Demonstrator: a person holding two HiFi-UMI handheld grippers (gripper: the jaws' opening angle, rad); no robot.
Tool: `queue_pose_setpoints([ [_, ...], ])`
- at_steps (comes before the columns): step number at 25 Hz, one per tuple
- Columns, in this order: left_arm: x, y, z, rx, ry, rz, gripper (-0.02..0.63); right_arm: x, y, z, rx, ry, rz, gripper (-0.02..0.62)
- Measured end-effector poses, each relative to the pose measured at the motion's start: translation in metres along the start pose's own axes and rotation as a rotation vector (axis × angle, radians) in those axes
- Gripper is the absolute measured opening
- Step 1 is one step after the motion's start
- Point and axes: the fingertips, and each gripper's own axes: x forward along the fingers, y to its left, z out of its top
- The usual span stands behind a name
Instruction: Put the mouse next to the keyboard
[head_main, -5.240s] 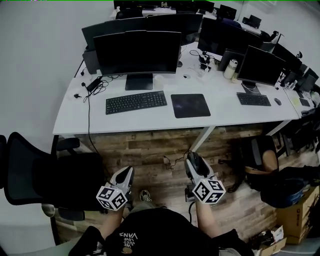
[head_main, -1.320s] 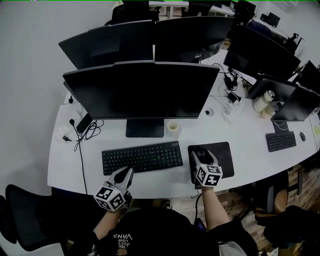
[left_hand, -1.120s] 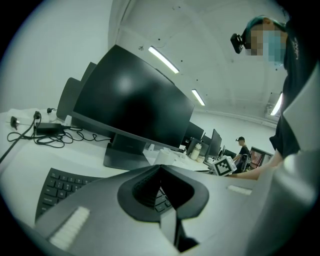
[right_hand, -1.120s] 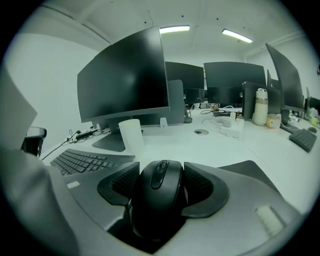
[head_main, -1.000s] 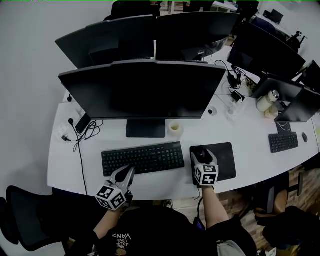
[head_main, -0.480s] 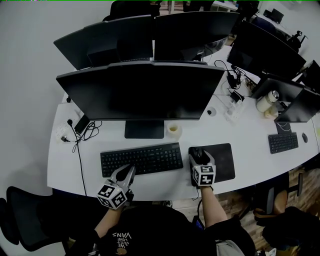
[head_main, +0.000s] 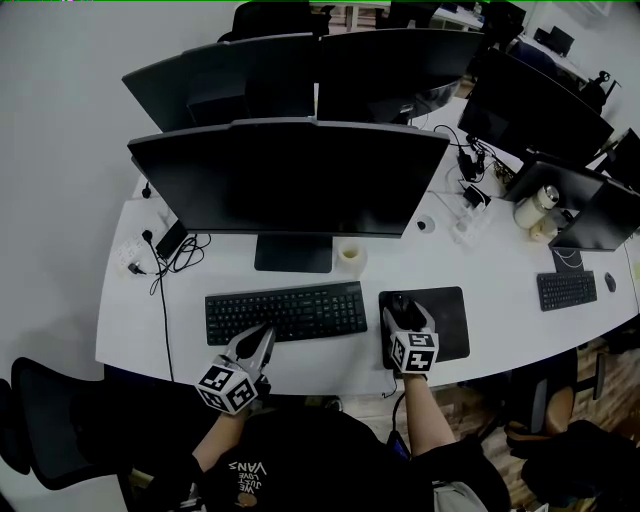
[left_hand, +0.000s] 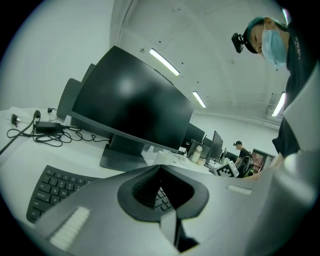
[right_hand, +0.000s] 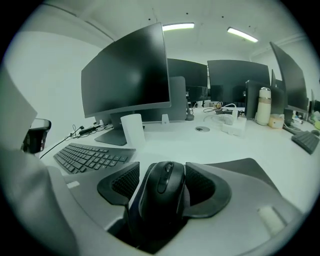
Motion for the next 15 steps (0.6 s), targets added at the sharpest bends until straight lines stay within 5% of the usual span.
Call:
queue_pose_setpoints([
  [15, -0.029, -0.024, -0.008, -0.01, -0.054, 0.006, 0.002, -0.052, 0.009, 0.01, 0.003, -0.092, 0.013, 0.281],
])
